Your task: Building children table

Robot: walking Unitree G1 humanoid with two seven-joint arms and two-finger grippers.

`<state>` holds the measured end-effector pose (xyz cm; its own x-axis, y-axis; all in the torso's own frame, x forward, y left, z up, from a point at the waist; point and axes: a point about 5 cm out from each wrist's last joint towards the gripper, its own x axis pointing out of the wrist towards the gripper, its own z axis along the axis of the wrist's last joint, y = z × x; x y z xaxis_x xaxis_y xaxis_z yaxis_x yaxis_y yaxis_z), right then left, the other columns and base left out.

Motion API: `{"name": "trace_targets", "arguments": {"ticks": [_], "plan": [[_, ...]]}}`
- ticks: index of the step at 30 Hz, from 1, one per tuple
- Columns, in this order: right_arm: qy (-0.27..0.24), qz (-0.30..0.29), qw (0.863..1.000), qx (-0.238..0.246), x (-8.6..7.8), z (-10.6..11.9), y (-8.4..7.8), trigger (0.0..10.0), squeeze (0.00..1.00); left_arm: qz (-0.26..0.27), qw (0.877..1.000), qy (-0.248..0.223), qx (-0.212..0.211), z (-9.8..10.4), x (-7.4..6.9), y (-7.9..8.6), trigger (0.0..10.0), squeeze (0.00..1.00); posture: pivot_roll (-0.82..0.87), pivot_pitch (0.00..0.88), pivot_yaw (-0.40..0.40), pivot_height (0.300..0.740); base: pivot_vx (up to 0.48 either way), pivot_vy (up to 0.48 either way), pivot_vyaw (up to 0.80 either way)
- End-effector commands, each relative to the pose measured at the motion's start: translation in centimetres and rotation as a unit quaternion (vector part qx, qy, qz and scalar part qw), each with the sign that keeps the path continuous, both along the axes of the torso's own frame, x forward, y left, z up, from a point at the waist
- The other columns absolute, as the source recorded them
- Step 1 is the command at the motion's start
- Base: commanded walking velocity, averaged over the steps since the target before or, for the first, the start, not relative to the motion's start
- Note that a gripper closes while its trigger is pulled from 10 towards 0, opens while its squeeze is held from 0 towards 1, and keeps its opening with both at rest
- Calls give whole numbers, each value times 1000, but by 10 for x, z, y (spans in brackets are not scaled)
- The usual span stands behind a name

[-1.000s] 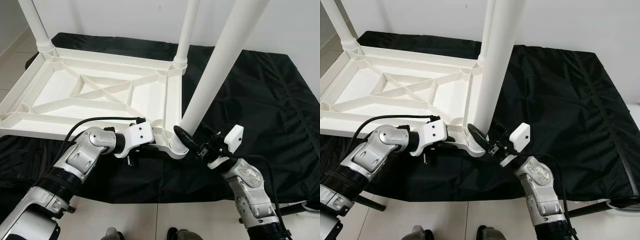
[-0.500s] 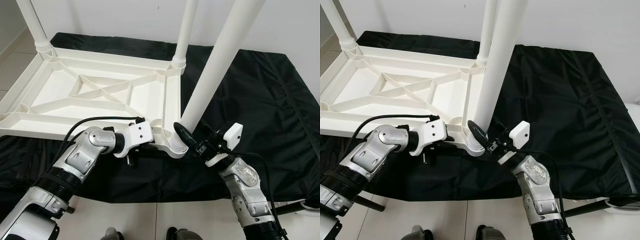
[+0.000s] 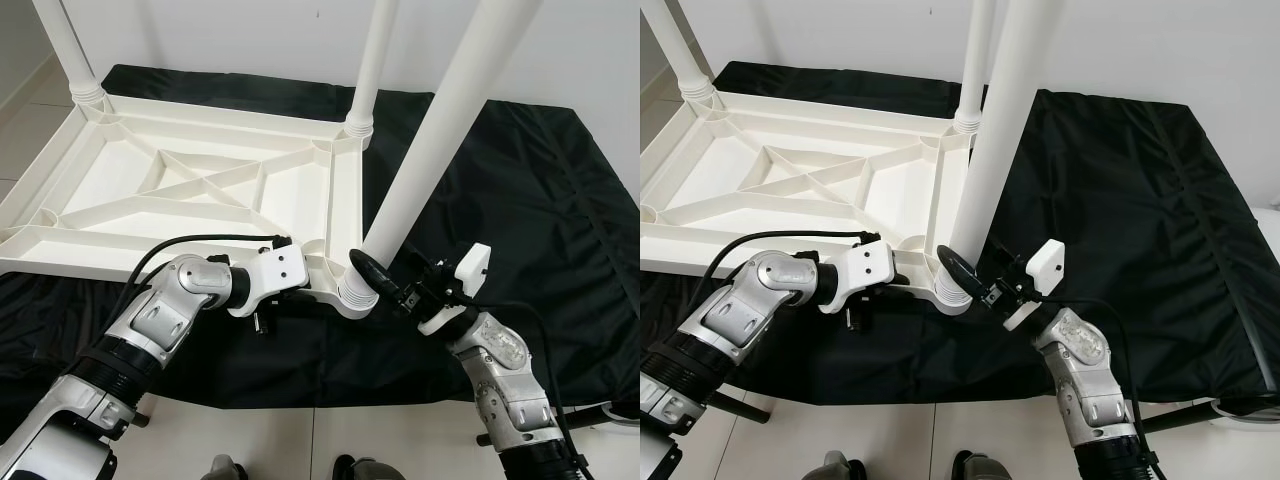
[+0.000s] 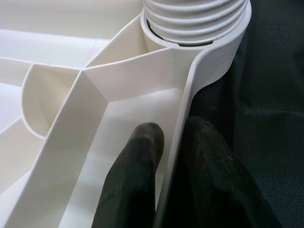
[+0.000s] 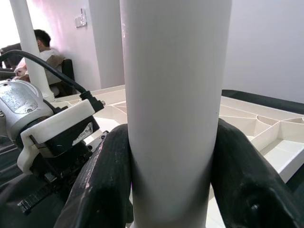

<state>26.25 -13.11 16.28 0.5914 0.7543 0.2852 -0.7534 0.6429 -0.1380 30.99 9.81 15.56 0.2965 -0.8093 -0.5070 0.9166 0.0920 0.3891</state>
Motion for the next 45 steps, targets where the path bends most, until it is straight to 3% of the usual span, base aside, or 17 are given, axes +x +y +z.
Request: {"name": "trace_targets", "arguments": {"ticks": [1,10,21,45], "plan": [[186,10,980,-65,-11,-69,-6,10000,0,-66,998,-3,-4,12,-9,-11,10000,0,-27,168,-12,740,0,0,0],[171,-3,983,-72,-9,-68,-6,10000,0,-66,998,-5,-4,13,-9,-11,10000,0,-23,170,-15,740,0,0,0],[129,-63,989,-28,-17,-54,3,10000,0,-64,998,-10,-8,16,-9,-12,10000,0,-31,175,-16,740,0,0,0],[75,-87,992,-56,-32,-45,10,10000,0,-61,998,-21,-14,22,-6,-13,10000,0,-39,175,-18,740,0,0,0]]}}
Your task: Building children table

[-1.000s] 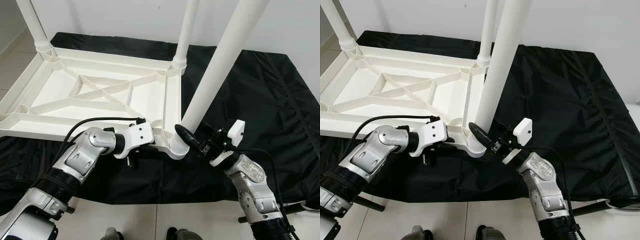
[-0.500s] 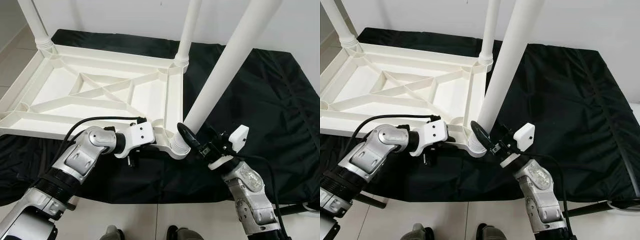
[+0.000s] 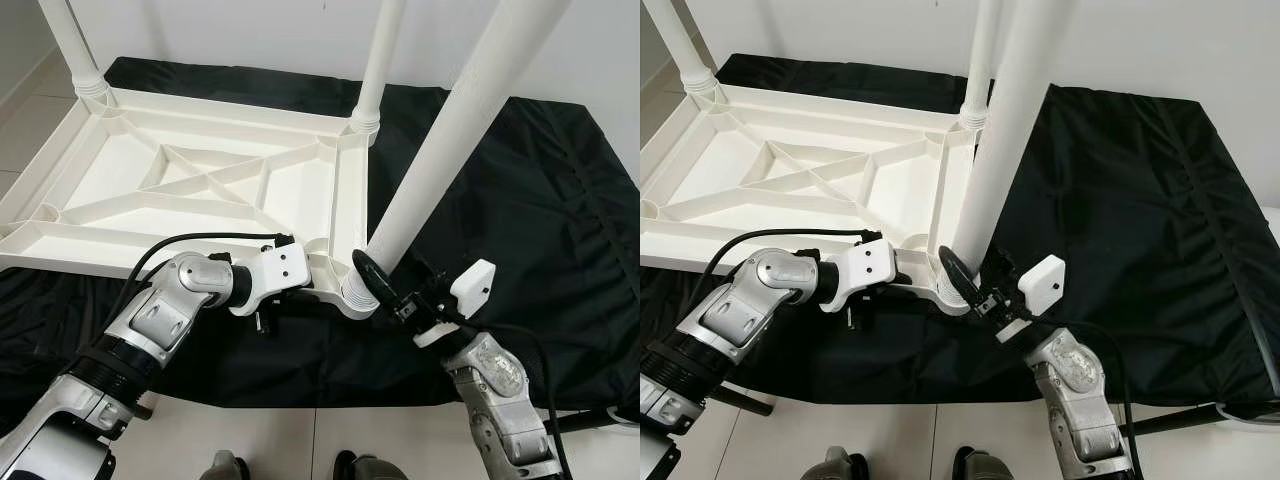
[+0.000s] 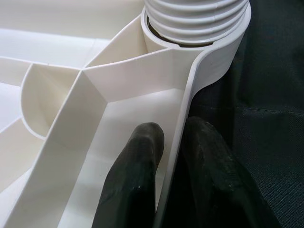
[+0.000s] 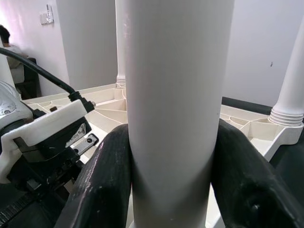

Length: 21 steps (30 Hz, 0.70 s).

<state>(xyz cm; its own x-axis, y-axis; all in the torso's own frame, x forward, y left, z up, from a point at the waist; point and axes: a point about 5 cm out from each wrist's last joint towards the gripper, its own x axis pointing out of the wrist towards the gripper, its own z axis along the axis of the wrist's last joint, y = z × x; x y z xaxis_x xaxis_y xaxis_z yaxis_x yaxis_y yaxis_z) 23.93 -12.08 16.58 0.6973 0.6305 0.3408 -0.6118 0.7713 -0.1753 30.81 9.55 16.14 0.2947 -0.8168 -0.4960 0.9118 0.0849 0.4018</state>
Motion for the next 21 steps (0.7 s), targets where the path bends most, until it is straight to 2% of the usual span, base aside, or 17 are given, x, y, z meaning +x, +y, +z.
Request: {"name": "trace_targets", "arguments": {"ticks": [1,7,13,21], "plan": [[115,3,992,-53,-9,-48,0,10000,0,-55,998,-14,-9,16,-4,-10,10000,0,-39,175,-18,740,0,0,0],[113,-27,992,-44,-8,-47,-2,10000,0,-53,998,-17,-10,18,-4,-10,10000,0,-40,171,-20,740,0,0,0],[117,-88,989,-16,-6,-46,-6,10000,0,-52,998,-19,-9,19,-3,-9,10000,0,-41,170,-18,740,0,0,0],[116,-120,986,-5,-7,-44,-6,10000,0,-53,998,-20,-9,21,-2,-9,10000,0,-43,174,-13,740,0,0,0]]}}
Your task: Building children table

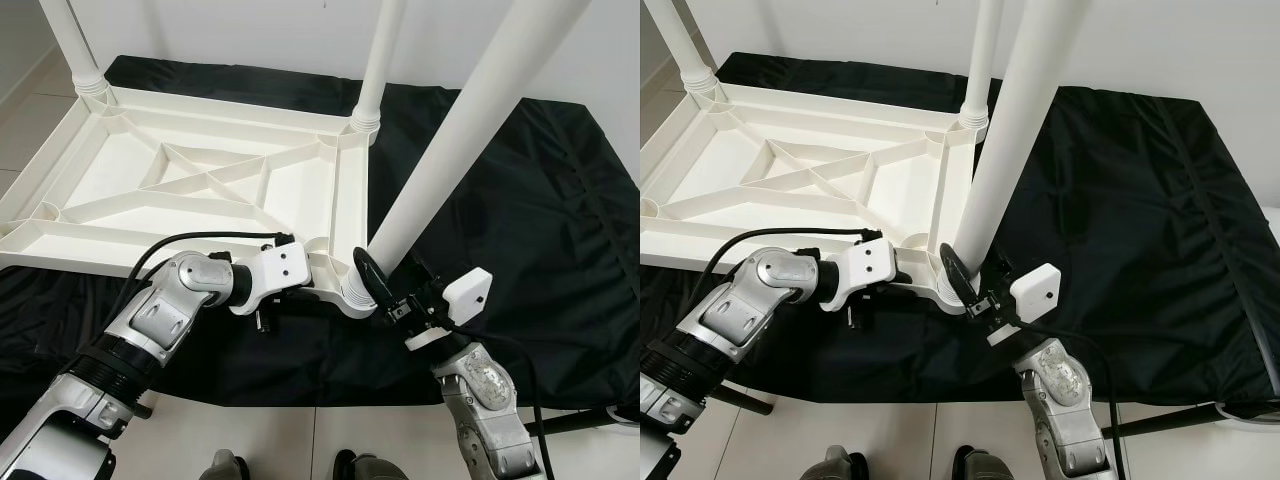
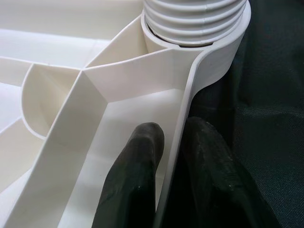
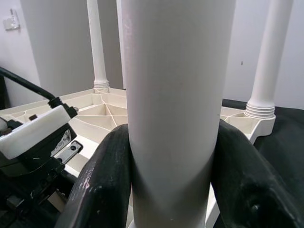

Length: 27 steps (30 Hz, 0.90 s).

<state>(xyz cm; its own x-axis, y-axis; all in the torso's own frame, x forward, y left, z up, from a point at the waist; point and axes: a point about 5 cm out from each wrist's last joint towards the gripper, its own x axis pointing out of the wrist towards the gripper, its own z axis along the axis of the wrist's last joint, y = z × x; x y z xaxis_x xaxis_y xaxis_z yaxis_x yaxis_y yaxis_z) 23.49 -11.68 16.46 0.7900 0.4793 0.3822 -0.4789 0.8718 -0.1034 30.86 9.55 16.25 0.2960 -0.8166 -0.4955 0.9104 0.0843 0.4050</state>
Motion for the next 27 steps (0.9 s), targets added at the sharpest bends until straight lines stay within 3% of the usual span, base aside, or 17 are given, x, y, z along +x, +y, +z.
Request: {"name": "trace_targets", "arguments": {"ticks": [1,11,27], "plan": [[117,-35,992,-36,-2,-43,-10,10000,0,-53,998,-19,-9,20,-3,-9,10000,0,-43,174,-13,740,0,0,0],[120,-42,991,-38,-4,-42,-5,10000,0,-54,998,-20,-10,21,-4,-9,10000,0,-40,186,-12,740,0,0,0],[113,-113,987,-29,-4,-41,-1,10000,0,-49,998,-22,-12,25,-2,-7,10000,0,-34,207,-4,740,0,0,0]]}}
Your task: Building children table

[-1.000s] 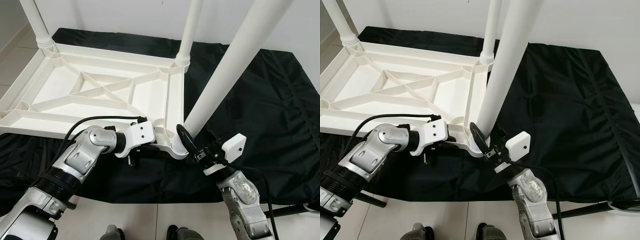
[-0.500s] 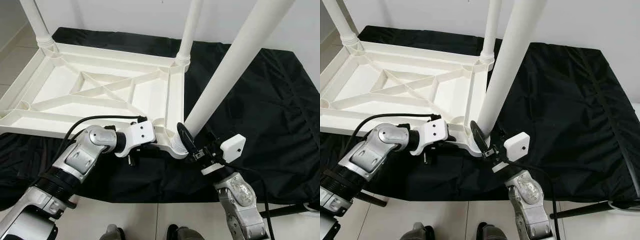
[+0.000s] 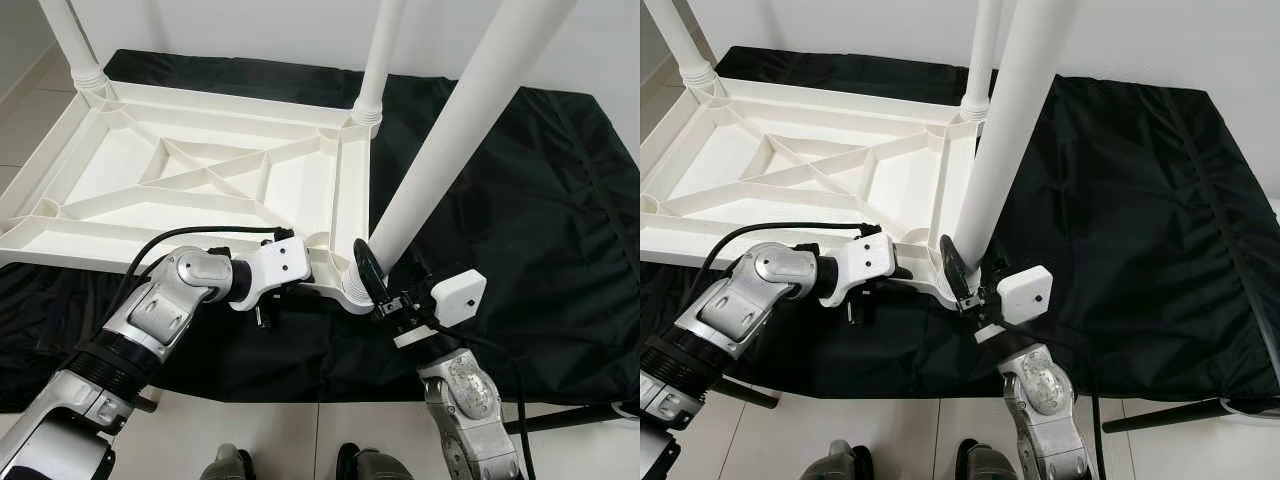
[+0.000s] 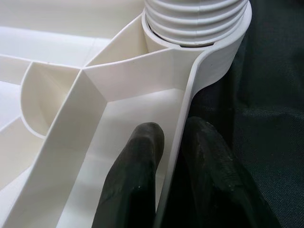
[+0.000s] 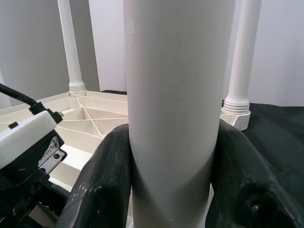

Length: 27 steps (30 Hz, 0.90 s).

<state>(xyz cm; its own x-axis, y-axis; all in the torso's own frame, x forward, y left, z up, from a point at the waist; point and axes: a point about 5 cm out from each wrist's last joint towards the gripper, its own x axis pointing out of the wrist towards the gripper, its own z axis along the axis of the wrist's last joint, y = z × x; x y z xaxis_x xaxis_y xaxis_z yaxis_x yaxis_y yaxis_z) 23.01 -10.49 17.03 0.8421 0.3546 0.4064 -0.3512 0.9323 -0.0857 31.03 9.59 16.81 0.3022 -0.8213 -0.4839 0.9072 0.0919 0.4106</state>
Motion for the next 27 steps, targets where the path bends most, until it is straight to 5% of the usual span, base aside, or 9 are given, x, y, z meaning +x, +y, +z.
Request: {"name": "trace_targets", "arguments": {"ticks": [1,27], "plan": [[123,-48,991,-36,0,-47,-13,10000,0,-50,999,-19,-6,20,-4,-7,10000,0,-32,209,-3,740,0,0,0],[120,-184,975,-13,0,-47,-16,10000,0,-43,999,-27,-6,29,0,-4,10000,0,-8,221,1,740,0,0,0]]}}
